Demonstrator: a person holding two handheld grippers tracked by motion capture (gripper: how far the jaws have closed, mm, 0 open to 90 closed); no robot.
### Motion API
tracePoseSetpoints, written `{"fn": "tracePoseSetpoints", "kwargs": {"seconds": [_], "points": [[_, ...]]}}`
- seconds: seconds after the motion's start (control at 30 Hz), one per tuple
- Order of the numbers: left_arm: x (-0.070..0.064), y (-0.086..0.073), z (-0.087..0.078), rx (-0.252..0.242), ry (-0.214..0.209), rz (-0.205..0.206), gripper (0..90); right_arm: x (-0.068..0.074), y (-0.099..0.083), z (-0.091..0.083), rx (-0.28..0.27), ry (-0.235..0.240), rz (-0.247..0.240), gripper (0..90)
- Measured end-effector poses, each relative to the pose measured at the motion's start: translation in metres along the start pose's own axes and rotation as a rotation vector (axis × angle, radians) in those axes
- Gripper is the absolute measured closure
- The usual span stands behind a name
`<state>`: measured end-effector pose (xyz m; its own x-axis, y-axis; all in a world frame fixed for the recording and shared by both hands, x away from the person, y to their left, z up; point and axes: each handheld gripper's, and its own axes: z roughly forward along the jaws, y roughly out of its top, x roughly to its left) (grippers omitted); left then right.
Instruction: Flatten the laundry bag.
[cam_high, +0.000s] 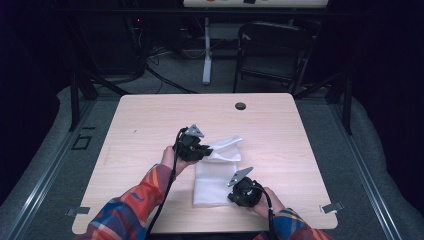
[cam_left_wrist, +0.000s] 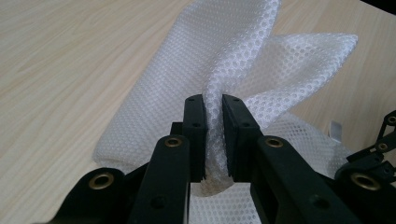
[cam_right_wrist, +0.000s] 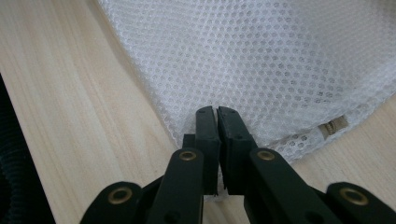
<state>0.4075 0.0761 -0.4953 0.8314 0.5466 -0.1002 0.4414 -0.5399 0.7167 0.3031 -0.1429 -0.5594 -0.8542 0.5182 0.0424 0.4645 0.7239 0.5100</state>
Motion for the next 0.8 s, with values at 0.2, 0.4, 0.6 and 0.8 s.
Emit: {"fn": "tracePoseSetpoints", "kwargs": {"seconds": [0.2, 0.4, 0.6, 0.8], "points": [[0.006, 0.007, 0.001, -0.025, 0.011, -0.007, 81.6, 0.0, 0.0, 0.0, 0.0, 0.001, 0.0, 87.3], [0.014, 0.014, 0.002, -0.023, 0.007, -0.003, 82.2, 0.0, 0.0, 0.0, 0.001, 0.0, 0.0, 87.3], [0.025, 0.025, 0.006, -0.023, 0.011, 0.002, 82.4, 0.0, 0.0, 0.001, -0.006, -0.004, -0.005, 87.3], [0.038, 0.039, 0.012, -0.026, 0.051, -0.007, 82.6, 0.0, 0.0, 0.0, -0.007, -0.001, -0.002, 87.3]]}}
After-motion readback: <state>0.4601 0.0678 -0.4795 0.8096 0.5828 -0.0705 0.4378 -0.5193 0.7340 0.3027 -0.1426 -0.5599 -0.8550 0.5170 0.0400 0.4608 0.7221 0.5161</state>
